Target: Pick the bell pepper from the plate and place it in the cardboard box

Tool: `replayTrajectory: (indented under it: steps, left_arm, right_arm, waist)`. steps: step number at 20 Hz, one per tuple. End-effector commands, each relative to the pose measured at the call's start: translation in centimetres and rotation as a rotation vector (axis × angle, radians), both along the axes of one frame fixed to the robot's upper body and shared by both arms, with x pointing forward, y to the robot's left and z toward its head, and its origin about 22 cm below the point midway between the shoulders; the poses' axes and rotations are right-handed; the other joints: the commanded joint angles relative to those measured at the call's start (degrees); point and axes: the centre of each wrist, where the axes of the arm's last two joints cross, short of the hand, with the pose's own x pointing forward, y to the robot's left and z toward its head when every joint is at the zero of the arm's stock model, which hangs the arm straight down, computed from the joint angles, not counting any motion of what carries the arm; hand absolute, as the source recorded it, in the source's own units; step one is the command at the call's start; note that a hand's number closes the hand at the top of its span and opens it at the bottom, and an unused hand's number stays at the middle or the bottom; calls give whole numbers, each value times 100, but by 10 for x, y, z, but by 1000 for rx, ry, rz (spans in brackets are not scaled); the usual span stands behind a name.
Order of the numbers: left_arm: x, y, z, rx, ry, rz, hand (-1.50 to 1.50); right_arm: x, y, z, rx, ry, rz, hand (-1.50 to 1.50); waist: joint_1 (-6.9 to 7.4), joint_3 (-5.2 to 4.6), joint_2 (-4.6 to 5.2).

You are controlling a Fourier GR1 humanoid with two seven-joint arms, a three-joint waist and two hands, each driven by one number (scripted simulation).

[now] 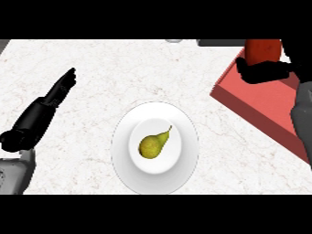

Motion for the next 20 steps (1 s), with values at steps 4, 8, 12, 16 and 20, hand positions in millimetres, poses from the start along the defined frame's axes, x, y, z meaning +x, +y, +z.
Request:
replayTrajectory:
  steps: [4, 8, 12, 16, 20]
  left_arm:
    - [3, -1, -5, -9, -9, 3, 0]
    - [-8, -2, -6, 4, -6, -17, 0]
    - [3, -1, -4, 6, -16, -15, 0]
    - [6, -16, -6, -6, 11, -26, 0]
    - [13, -13, 1, 0, -23, -16, 0]
  right_arm:
    - [18, -92, -7, -123, 133, -57, 150]
    - [39, -106, -30, -154, 397, -88, 150]
    - [45, -144, -37, -153, 485, -42, 150]
    - [50, -163, -55, -235, 647, -30, 150]
    - [54, -176, -50, -185, 730, 86, -150]
  waist:
    - [25, 0, 22]
    - [151, -2, 37]
    - [92, 1, 35]
    - [116, 2, 44]
    - [97, 0, 34]
